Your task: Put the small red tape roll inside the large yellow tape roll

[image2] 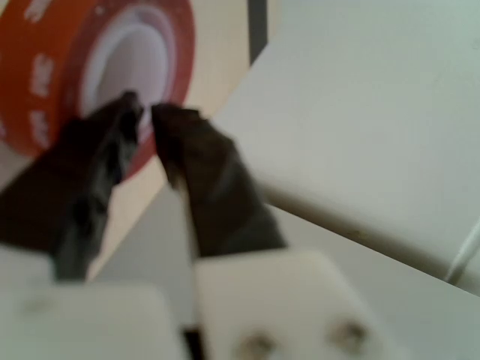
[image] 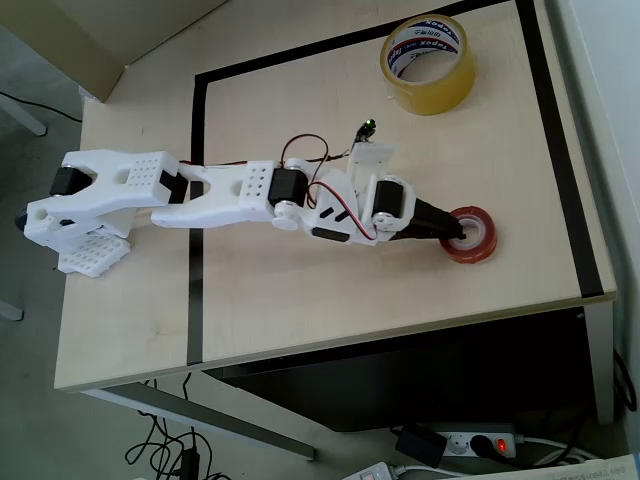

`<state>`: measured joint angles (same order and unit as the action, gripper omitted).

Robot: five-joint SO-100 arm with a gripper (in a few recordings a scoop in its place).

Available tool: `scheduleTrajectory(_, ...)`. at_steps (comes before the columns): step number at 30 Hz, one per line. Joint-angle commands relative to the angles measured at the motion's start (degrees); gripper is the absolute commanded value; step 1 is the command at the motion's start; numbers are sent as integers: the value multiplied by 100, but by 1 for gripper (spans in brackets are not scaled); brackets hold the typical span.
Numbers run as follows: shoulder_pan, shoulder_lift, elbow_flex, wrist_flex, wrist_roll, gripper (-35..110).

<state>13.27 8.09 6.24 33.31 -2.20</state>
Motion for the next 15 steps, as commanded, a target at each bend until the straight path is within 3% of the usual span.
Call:
scheduleTrajectory(1,18,255,-431,1055,53,0)
scheduleTrajectory(8,-229,334,-1169,3032,53,0)
scheduleTrajectory(15,-448,747,-1248,4263,53,0)
